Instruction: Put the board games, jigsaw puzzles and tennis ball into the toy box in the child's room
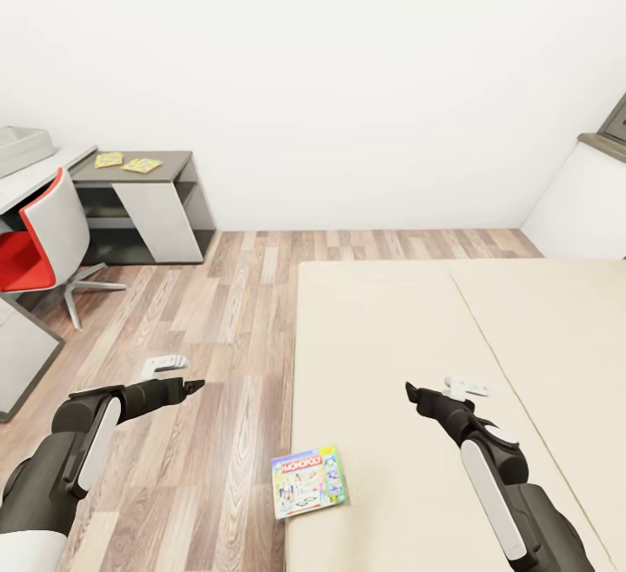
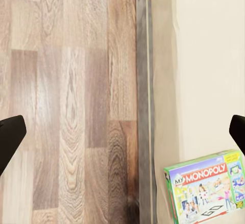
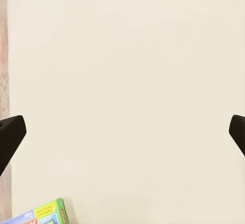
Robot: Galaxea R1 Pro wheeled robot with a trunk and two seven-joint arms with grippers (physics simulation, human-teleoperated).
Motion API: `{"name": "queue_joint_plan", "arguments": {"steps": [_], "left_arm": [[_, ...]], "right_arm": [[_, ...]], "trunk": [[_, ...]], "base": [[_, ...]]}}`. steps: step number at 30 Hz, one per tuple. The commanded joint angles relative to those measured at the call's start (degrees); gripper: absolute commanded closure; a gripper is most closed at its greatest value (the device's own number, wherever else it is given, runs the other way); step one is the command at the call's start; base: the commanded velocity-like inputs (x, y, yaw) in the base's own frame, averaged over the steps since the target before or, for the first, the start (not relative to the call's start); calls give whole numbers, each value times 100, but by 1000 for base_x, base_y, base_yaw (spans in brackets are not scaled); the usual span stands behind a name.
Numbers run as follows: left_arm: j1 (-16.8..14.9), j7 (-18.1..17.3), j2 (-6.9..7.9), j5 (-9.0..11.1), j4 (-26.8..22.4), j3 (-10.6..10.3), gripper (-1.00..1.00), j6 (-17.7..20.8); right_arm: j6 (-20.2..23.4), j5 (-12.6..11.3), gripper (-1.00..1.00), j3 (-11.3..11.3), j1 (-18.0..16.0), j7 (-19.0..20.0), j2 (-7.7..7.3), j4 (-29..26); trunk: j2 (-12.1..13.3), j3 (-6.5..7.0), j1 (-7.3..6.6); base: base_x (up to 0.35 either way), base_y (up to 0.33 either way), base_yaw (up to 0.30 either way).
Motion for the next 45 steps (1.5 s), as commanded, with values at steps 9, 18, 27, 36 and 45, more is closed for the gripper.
{"name": "queue_joint_plan", "arguments": {"steps": [9, 18, 27, 36, 45], "left_arm": [[-5, 10, 0, 48, -4, 6, -100, 45], [-5, 2, 0, 48, -9, 6, -100, 45], [-5, 1, 0, 48, -9, 6, -100, 45], [-5, 1, 0, 48, -9, 6, -100, 40], [-5, 1, 0, 48, -9, 6, -100, 37]], "right_arm": [[12, -60, -100, 20, -4, -58, -10, -9], [8, -60, -100, 19, -4, -58, -11, -9], [-7, -56, -100, 23, -4, -55, -12, -20], [-11, -53, -100, 19, -4, -57, -12, -26], [-11, -54, -100, 18, -4, -58, -12, -26]], "trunk": [[-10, 76, 4], [-10, 161, 4], [-10, 241, 4], [-10, 260, 4], [-10, 293, 4]], "base": [[0, 0, 62], [0, 0, 62], [0, 0, 50], [0, 0, 6], [0, 0, -66]]}}
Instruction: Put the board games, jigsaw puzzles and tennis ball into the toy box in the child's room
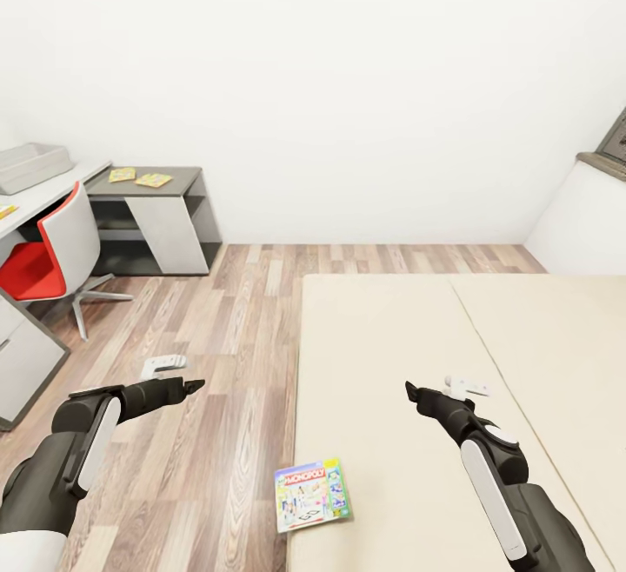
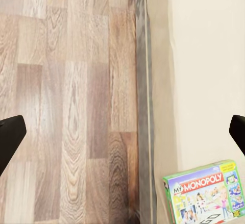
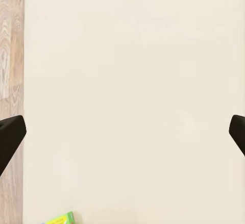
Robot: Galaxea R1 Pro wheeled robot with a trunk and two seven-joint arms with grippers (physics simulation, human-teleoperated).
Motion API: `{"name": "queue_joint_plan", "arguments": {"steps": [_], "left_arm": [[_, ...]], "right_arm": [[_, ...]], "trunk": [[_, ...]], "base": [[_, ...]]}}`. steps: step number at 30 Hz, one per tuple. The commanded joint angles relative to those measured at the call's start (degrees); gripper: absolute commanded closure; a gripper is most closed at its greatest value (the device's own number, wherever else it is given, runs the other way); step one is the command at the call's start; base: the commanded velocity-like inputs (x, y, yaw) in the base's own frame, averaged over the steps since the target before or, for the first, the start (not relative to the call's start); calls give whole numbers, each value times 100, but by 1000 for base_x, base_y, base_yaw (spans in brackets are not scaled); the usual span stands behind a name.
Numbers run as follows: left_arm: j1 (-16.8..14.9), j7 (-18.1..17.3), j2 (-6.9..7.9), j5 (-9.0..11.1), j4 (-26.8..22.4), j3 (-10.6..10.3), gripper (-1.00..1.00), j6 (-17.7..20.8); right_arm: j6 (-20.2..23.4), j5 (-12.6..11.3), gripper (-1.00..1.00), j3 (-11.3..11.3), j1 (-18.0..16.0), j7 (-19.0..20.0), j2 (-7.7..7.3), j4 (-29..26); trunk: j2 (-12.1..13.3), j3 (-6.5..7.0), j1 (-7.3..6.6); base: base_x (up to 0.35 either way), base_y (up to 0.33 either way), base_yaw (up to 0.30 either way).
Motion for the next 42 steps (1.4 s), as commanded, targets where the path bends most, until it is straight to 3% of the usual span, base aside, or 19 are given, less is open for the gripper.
{"name": "queue_joint_plan", "arguments": {"steps": [1, 13, 42], "left_arm": [[-4, 10, 0, 50, -4, 7, -100, 45], [-4, 10, 0, 58, -4, 7, -100, 45], [-4, 10, 0, 59, -4, 7, -100, 47]], "right_arm": [[15, -58, -100, 14, -5, -58, -6, -8], [9, -56, -100, 21, -5, -55, -6, -23], [0, -56, -100, 31, -5, -49, -6, -26]], "trunk": [[-11, -9, 3], [-11, 18, 3], [-11, 282, 3]], "base": [[0, 0, -30], [0, 0, -9], [0, 0, 0]]}}
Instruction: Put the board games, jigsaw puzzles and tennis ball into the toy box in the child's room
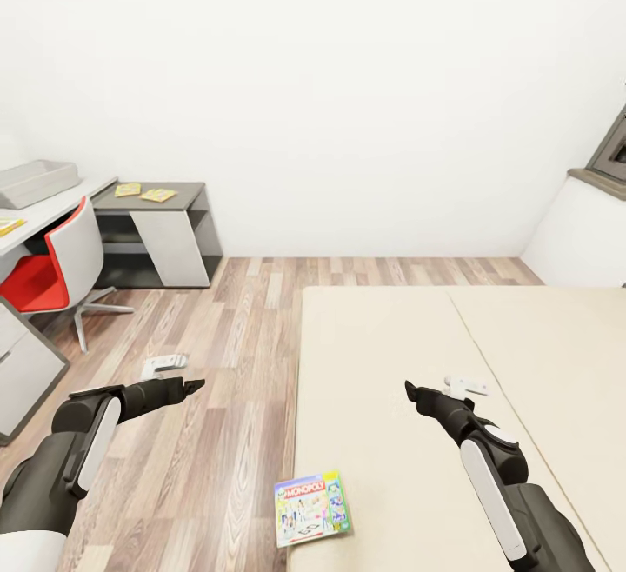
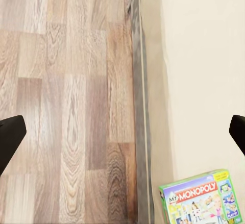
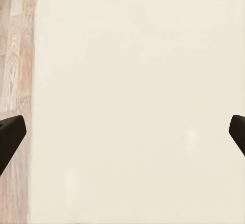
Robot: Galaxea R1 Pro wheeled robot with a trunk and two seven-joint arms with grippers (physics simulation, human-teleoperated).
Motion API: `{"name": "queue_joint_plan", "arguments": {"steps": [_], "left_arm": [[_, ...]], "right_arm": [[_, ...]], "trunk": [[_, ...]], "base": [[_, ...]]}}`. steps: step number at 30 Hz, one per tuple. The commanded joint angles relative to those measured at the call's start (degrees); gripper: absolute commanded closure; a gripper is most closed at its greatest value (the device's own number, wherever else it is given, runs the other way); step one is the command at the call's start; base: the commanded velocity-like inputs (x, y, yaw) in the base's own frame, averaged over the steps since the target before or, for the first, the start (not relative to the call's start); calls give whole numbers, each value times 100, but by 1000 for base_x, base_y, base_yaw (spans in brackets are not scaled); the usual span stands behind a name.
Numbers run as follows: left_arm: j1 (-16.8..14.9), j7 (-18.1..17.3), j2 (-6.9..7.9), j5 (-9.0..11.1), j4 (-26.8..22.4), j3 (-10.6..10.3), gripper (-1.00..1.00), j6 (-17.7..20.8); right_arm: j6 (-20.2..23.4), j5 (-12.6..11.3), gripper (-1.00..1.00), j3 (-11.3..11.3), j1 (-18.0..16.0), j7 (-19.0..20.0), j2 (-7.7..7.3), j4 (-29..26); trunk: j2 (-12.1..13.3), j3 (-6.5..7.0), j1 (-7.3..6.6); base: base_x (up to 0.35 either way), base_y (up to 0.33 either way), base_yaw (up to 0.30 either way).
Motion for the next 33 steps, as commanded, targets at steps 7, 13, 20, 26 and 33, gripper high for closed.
{"name": "queue_joint_plan", "arguments": {"steps": [7, 13, 20, 26, 33], "left_arm": [[-5, 6, 0, 47, -4, 6, -100, 45], [-5, 9, 0, 47, -4, 6, -100, 43], [-5, 8, 0, 51, -4, 6, -100, 45], [-5, 7, 0, 55, -4, 6, -100, 43], [-5, 9, 0, 56, -4, 6, -100, 42]], "right_arm": [[13, -60, -100, 14, -5, -58, -6, -8], [13, -60, -100, 14, -5, -58, -6, -8], [13, -60, -100, 15, -5, -58, -4, -8], [9, -58, -100, 112, -5, -63, -6, -2], [-2, -53, -100, 212, -5, -66, -6, 8]], "trunk": [[-11, 55, 4], [-11, 111, 4], [-11, 177, 4], [-11, 233, 4], [-11, 298, 4]], "base": [[0, 0, 0], [0, 0, 9], [0, 0, 48], [0, 0, 59], [0, 0, 66]]}}
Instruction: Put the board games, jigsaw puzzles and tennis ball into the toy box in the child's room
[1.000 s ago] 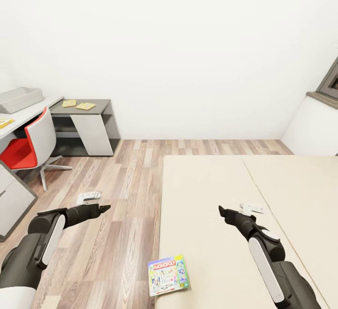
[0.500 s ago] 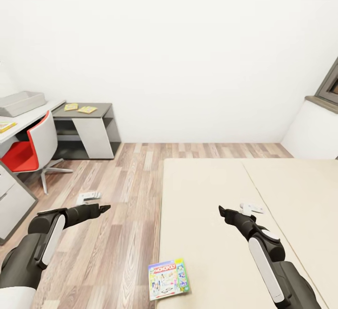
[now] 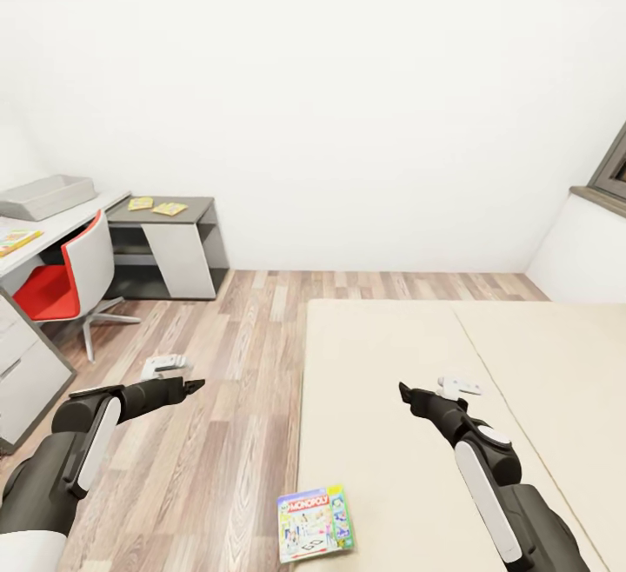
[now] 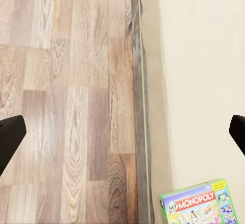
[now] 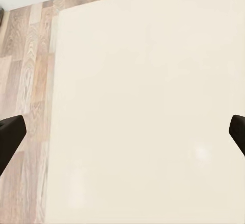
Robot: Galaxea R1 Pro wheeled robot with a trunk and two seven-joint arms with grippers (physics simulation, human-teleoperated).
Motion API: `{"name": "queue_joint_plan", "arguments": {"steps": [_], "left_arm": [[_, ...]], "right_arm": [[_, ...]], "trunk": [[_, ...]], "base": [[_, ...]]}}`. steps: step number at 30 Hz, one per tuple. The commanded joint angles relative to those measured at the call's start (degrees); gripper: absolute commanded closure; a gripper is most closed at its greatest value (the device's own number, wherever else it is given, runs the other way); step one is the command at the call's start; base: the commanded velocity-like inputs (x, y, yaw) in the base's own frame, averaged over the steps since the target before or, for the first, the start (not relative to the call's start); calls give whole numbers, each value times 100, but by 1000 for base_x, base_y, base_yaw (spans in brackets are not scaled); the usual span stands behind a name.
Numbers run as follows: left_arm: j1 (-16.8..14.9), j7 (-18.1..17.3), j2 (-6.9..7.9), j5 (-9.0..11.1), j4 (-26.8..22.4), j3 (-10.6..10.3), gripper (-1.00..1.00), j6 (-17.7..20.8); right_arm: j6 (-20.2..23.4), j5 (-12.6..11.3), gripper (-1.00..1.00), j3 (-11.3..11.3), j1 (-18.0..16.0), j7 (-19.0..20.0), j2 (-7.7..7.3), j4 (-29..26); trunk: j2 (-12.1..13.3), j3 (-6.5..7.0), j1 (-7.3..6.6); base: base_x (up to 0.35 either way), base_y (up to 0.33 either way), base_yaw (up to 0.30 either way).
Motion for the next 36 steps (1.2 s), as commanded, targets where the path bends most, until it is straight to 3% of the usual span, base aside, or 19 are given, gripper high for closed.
{"name": "queue_joint_plan", "arguments": {"steps": [1, 17, 36], "left_arm": [[-6, 9, 0, 46, -3, 6, -100, 44], [-6, 9, 0, 38, -3, 6, -100, 44], [-6, 6, 0, 45, -3, 6, -100, 44]], "right_arm": [[15, -60, -100, 18, -5, -58, -6, -8], [4, -57, -100, 35, -5, -58, -5, -1], [4, -59, -100, 35, -5, -58, -4, -7]], "trunk": [[-12, -2, 4], [-12, 148, 4], [-12, 237, 4]], "base": [[0, 0, 70], [0, 0, 66], [0, 0, -43]]}}
